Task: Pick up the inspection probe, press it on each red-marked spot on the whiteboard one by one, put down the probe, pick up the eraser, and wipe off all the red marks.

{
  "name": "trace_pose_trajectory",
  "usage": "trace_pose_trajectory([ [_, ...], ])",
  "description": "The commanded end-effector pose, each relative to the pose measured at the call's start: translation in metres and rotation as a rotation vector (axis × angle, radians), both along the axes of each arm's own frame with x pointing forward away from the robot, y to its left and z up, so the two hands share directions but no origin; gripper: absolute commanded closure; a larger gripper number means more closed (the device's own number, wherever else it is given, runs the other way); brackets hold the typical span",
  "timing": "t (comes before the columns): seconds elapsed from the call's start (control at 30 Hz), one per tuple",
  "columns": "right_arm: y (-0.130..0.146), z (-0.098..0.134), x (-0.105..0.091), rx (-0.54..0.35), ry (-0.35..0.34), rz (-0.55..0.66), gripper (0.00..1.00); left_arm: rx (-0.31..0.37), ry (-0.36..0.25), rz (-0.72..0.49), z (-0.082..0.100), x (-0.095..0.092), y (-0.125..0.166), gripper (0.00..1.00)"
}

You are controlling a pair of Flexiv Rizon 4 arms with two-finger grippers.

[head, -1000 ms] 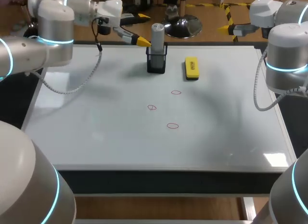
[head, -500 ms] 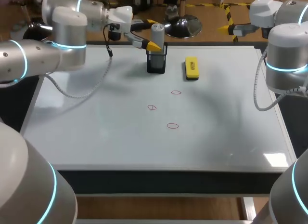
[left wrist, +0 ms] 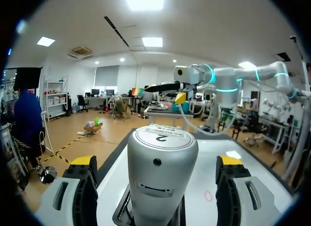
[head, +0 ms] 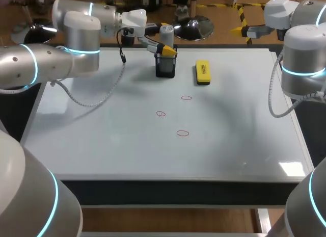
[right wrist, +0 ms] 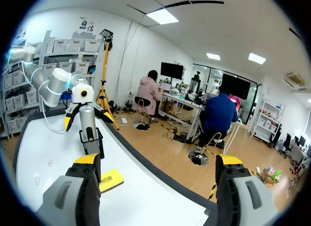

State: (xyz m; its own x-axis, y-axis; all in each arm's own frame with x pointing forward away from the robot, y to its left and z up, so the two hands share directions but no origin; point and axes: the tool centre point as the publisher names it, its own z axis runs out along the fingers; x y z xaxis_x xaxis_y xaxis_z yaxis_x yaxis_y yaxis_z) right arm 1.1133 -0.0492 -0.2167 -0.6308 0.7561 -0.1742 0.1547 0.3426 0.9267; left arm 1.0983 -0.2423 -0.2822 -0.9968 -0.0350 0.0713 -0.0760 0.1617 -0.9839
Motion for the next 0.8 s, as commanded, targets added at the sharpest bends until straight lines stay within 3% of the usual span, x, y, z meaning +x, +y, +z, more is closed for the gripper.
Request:
trace_pose_trajectory([
  [0.03, 0.000, 0.000, 0.000, 0.000, 0.001, 0.001, 0.00, -0.002, 0.004, -0.002, -0.002, 0.005, 0.000, 0.00],
  [0.7, 0.000, 0.000, 0.000, 0.000, 0.001, 0.001, 0.00, -0.001, 0.001, 0.001, 0.000, 0.008, 0.006, 0.01],
  [0.73, 0.000, 0.000, 0.000, 0.000, 0.001, 0.001, 0.00, -0.002, 0.001, 0.001, 0.000, 0.007, 0.005, 0.21],
  [0.77, 0.000, 0.000, 0.000, 0.000, 0.001, 0.001, 0.00, -0.002, 0.002, 0.002, 0.000, 0.007, 0.005, 0.58],
  [0.8, 0.000, 0.000, 0.000, 0.000, 0.001, 0.001, 0.00, -0.003, 0.003, 0.003, 0.000, 0.007, 0.005, 0.74],
])
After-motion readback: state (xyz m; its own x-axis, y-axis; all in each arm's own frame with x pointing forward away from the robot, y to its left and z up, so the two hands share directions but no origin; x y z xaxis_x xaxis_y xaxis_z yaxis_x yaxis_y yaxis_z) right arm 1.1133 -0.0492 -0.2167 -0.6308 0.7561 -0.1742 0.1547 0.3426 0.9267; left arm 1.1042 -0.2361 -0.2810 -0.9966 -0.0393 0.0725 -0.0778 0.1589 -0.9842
